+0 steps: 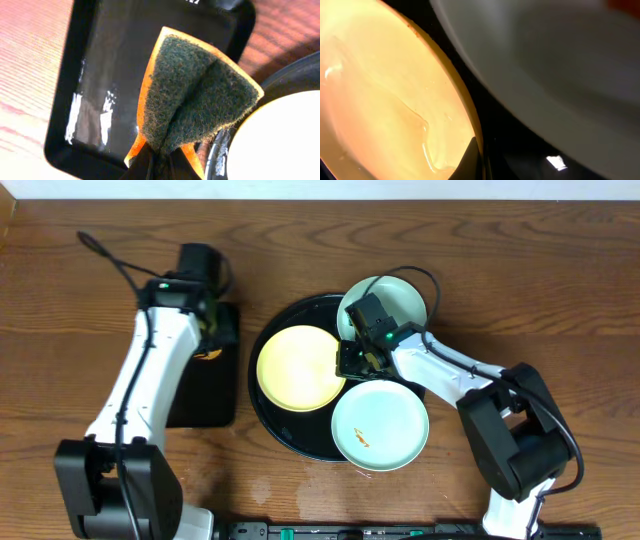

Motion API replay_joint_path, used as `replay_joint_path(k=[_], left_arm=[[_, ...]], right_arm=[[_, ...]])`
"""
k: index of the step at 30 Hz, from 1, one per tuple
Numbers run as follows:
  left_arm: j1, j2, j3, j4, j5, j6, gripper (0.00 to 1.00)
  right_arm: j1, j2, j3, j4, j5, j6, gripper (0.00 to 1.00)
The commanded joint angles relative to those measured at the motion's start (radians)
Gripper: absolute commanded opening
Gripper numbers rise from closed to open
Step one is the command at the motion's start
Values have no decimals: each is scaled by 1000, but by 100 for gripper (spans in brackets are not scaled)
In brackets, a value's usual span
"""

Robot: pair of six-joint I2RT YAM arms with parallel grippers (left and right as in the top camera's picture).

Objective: Clean dirty plates on tray and stack at the side
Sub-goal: 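Return the sponge to the small black tray and release it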

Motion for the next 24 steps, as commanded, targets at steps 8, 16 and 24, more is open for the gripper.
replay_joint_path(k=[8,16,24], left_arm=[[117,25,-266,212,195,50,17],[117,11,-267,193,254,50,69],[117,-85,-240,172,371,76,78]], right_arm=[[-14,19,-13,19,-35,-126,1],[-14,-49,4,29,16,-302,1],[3,-200,4,4,169,-434,1]])
